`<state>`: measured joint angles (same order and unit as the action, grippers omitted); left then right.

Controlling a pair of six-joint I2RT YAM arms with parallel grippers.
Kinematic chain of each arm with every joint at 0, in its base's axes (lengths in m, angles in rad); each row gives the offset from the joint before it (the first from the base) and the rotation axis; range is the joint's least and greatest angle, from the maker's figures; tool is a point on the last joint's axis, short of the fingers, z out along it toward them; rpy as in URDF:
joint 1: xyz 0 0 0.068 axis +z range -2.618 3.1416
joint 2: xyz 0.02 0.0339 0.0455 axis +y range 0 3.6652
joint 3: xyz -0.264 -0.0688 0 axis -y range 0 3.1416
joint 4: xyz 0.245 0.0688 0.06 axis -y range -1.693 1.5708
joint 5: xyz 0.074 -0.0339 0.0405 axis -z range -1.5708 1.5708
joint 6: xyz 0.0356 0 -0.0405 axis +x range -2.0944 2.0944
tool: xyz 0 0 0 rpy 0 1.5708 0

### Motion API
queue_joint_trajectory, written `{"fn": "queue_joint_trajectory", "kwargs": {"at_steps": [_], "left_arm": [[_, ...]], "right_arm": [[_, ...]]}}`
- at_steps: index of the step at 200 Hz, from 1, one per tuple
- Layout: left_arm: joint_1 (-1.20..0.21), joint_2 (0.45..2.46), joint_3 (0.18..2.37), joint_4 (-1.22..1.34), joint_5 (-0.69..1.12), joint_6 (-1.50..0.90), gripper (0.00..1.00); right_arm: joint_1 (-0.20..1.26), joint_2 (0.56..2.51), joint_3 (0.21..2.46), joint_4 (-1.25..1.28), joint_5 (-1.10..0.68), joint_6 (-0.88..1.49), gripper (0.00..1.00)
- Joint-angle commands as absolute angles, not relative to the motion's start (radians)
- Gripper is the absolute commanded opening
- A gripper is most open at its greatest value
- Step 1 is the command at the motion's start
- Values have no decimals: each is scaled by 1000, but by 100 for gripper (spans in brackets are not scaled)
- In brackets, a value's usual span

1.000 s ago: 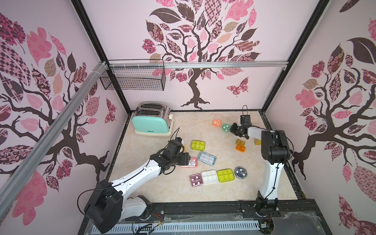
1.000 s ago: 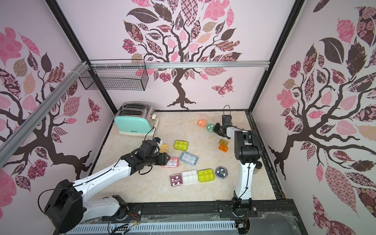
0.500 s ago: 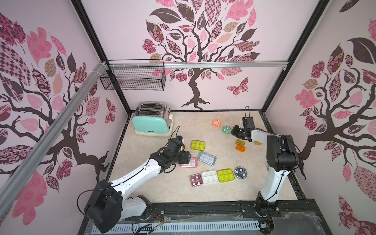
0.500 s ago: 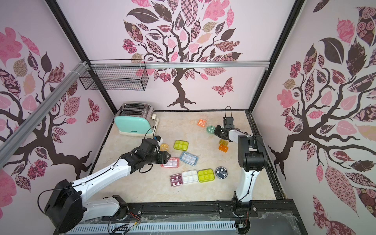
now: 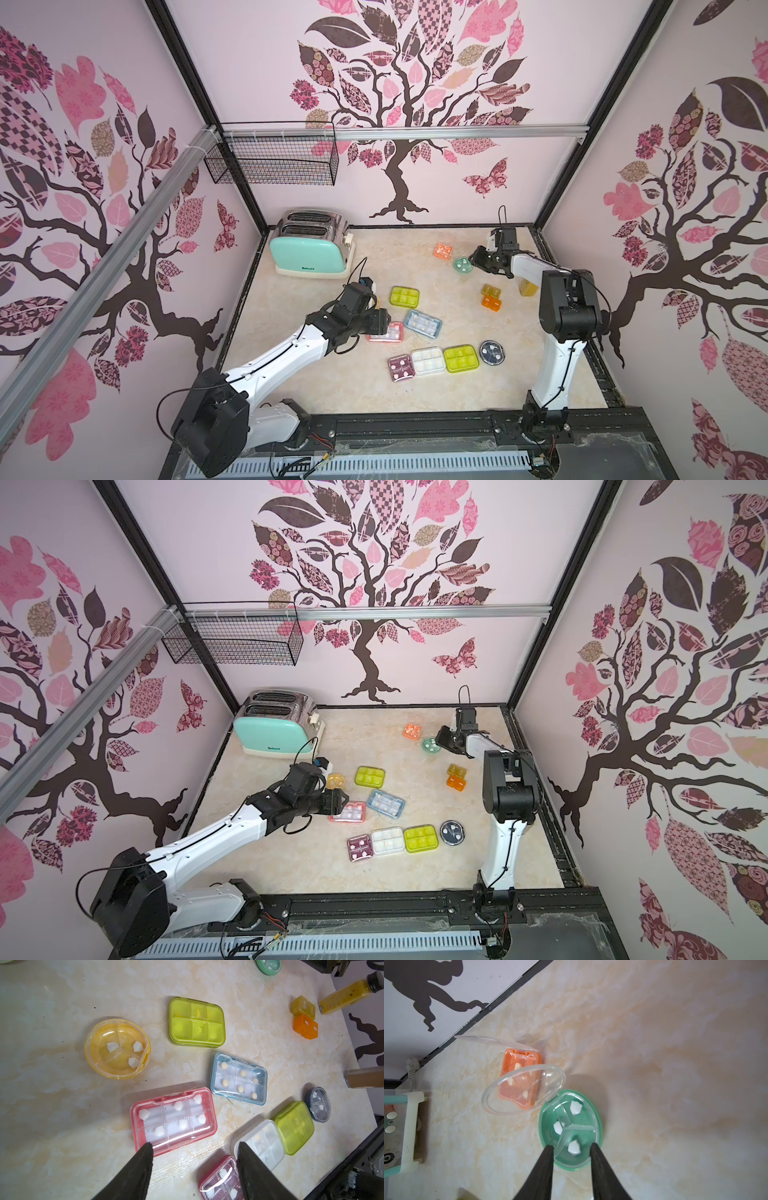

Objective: Close pillboxes
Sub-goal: Pick up the pillbox at the center of the board.

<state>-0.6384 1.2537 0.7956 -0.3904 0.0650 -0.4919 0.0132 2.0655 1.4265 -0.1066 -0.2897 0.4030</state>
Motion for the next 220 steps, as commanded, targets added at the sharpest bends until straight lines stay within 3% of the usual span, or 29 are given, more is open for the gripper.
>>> {"fn": "queue_joint_trajectory", "kwargs": {"at_steps": [1,71,220], "left_arm": [[-641,1241,801,-410,54,-477,67],[-638,1240,828,-434,15,-459,67],[-639,1224,817,-439,12,-461,67]], "right_arm": [[6,2132,1511,-174,-331,370,31],[0,2262,1675,-267,-348,354,32],[2,2154,1491,-167,-358,362,19]]}}
